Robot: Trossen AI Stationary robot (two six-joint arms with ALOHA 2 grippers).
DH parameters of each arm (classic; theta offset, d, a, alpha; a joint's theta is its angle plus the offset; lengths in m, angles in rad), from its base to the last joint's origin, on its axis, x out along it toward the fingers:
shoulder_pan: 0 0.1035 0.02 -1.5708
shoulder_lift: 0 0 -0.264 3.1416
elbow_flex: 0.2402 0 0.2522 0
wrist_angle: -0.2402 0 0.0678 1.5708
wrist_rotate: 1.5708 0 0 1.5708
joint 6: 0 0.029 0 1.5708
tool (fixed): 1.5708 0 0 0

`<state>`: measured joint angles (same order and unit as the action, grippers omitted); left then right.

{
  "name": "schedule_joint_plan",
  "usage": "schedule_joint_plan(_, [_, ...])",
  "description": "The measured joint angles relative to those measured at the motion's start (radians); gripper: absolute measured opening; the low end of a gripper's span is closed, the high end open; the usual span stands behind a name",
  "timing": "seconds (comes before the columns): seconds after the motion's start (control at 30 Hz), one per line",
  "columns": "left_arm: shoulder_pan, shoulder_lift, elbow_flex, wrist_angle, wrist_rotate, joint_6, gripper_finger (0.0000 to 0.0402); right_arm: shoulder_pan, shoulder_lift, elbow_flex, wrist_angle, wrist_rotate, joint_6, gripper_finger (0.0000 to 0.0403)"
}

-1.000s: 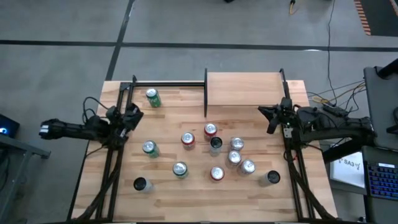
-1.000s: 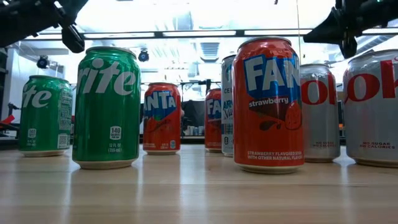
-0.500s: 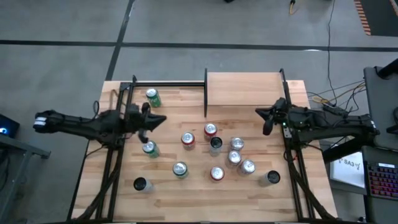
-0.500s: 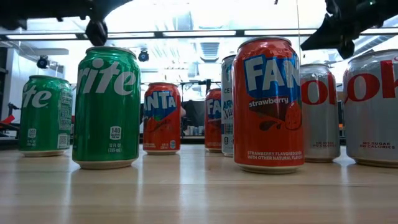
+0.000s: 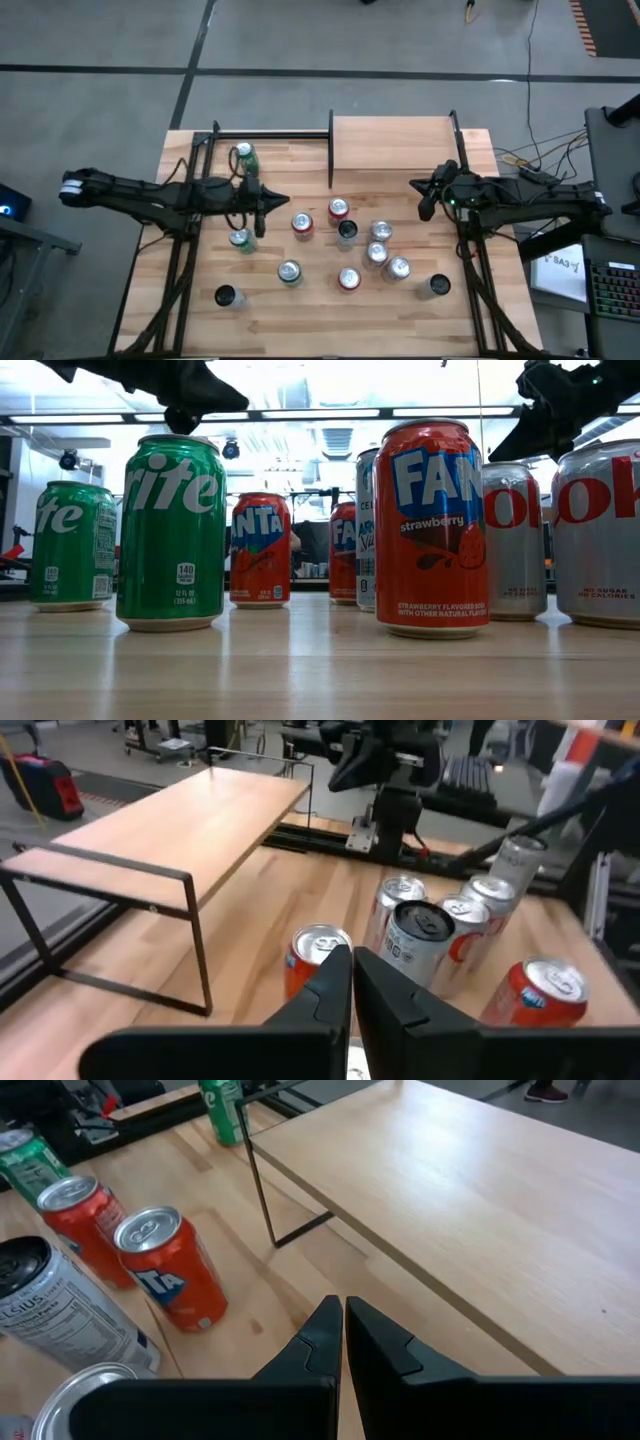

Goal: Place canned beverage on shelf
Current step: Put the bottom green soda can on the shelf

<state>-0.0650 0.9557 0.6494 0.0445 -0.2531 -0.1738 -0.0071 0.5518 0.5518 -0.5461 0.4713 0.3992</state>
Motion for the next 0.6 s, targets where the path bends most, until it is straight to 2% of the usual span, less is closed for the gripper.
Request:
schedule_joint_plan(0.27, [0.0,0.111,0.095,-0.164,0.001,0.068,0.0,0.0,0.034,0.0,0.004,0.001,-0.011,0.0009])
schedule_joint_plan(0.6, [-0.017,0.201,0.132,-0.176,0.001,0.061,0.0,0.0,0.048,-0.001,0.002,0.001,-0.016,0.0009])
